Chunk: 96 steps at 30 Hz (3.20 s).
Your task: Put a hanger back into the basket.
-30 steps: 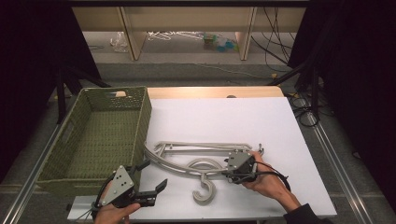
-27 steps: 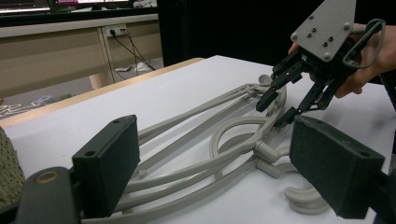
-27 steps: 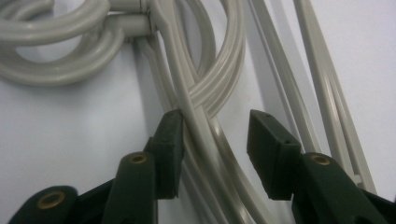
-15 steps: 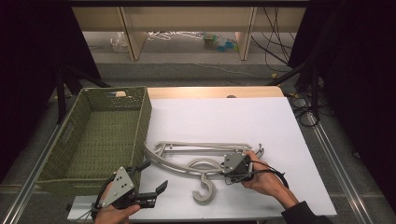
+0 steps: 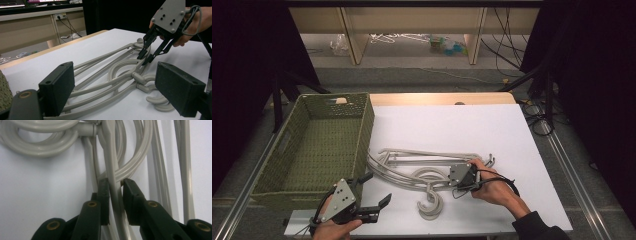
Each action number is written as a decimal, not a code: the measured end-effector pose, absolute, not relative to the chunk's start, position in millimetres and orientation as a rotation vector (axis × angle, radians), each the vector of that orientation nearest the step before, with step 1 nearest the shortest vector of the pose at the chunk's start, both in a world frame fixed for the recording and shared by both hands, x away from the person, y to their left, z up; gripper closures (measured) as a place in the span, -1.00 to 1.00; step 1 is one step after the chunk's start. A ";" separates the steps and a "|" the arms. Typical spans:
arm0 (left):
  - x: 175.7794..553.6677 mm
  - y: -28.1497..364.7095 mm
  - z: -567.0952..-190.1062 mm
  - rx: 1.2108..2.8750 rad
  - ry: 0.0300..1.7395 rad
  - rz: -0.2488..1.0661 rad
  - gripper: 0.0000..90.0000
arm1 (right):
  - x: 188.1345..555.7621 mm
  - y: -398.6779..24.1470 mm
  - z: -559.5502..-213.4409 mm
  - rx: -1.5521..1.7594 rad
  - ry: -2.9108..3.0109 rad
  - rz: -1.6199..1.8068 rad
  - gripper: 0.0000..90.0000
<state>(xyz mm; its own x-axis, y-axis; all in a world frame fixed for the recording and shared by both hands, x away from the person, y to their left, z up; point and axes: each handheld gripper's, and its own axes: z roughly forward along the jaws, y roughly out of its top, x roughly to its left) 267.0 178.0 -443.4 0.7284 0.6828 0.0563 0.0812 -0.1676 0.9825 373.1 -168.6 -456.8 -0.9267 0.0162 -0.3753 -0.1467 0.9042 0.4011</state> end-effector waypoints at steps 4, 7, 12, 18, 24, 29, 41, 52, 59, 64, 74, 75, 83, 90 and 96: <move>265.6 178.1 -443.2 1.680 0.629 0.593 -0.64 | 373.0 -169.7 -453.9 -0.157 2.676 0.605 0.76; 265.6 178.6 -443.0 1.681 0.630 0.595 -0.64 | 373.2 -171.3 -449.1 -0.196 2.662 0.619 0.79; 264.8 179.0 -443.3 1.682 0.632 0.597 -0.64 | 369.7 -171.4 -438.8 -0.239 2.638 0.619 0.81; 264.9 180.3 -442.5 1.701 0.610 0.626 -0.64 | 367.6 -171.9 -430.7 -0.321 2.617 0.649 0.82; 264.1 181.1 -442.7 1.701 0.616 0.637 -0.64 | 363.5 -176.8 -420.9 -0.266 2.590 0.647 0.83; 263.8 182.2 -442.9 1.699 0.628 0.644 -0.63 | 358.9 -181.1 -413.4 -0.318 2.584 0.707 0.83; 271.8 157.3 -444.5 1.779 0.586 0.677 -0.47 | 347.4 -182.9 -408.3 -0.451 2.601 0.750 0.83; 280.0 118.9 -451.4 1.975 0.408 0.695 -0.37 | 344.0 -184.3 -406.9 -0.481 2.616 0.775 0.83; 285.9 105.8 -454.8 2.036 0.366 0.677 -0.09 | 339.6 -188.0 -404.1 -0.443 2.640 0.767 0.83; 288.1 91.6 -454.3 2.108 0.279 0.691 0.10 | 339.1 -189.2 -402.7 -0.470 2.621 0.769 0.82; 289.5 85.1 -450.5 2.198 0.171 0.693 0.47 | 339.9 -187.4 -404.1 -0.521 2.625 0.776 0.81; 289.2 84.9 -448.7 2.223 0.144 0.702 0.51 | 340.1 -187.5 -404.4 -0.503 2.638 0.776 0.80; 286.2 82.6 -430.2 2.265 0.025 0.700 0.71 | 340.6 -192.7 -398.2 -0.442 2.608 0.828 0.75; 288.3 83.2 -421.1 2.246 0.135 0.569 0.76 | 339.4 -193.3 -393.6 -0.277 2.614 0.905 0.46; 291.2 88.4 -413.3 2.221 0.333 0.463 0.76 | 341.7 -195.3 -386.1 -0.170 2.520 0.979 0.18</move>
<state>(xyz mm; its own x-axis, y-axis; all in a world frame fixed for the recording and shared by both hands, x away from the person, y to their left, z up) 291.2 88.4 -413.3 0.8973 0.3849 0.2162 0.0818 -0.6262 0.7754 341.7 -195.3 -386.1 -0.9005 0.0404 -0.4330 -0.2626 0.7432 0.6154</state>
